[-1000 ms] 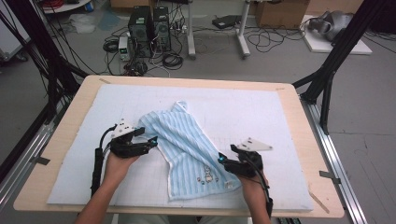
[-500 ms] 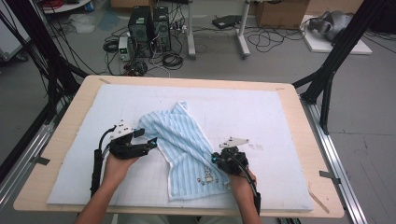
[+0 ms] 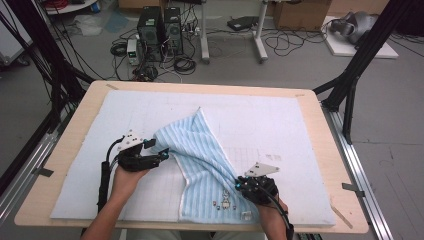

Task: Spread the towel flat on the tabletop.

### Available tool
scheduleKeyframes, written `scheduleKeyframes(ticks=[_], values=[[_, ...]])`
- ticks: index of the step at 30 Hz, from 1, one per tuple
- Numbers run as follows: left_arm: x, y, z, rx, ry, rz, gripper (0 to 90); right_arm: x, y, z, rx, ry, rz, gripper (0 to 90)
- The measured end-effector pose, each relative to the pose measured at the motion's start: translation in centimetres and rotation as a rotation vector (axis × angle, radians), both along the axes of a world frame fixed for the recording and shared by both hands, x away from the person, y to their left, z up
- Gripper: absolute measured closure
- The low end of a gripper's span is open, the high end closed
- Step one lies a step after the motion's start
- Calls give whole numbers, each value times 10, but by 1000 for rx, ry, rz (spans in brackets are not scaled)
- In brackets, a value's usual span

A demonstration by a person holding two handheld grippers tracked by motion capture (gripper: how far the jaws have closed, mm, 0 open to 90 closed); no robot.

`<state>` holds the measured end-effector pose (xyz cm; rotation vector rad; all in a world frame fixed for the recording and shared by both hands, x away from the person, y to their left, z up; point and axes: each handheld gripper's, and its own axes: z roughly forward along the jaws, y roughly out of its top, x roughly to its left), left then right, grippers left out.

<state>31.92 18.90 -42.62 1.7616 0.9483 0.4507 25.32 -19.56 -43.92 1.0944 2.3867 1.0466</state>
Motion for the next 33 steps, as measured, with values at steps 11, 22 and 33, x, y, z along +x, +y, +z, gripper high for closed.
scheduleKeyframes(ticks=[11,22,33], values=[[-1,-1,0,-35,-32,2,278,38,-6,17,154,-92,-62,319],[-15,7,-7,-30,-36,9,250,64,-5,17,138,-102,-55,284],[-15,3,-6,-2,-30,7,259,118,21,17,54,35,-65,418]])
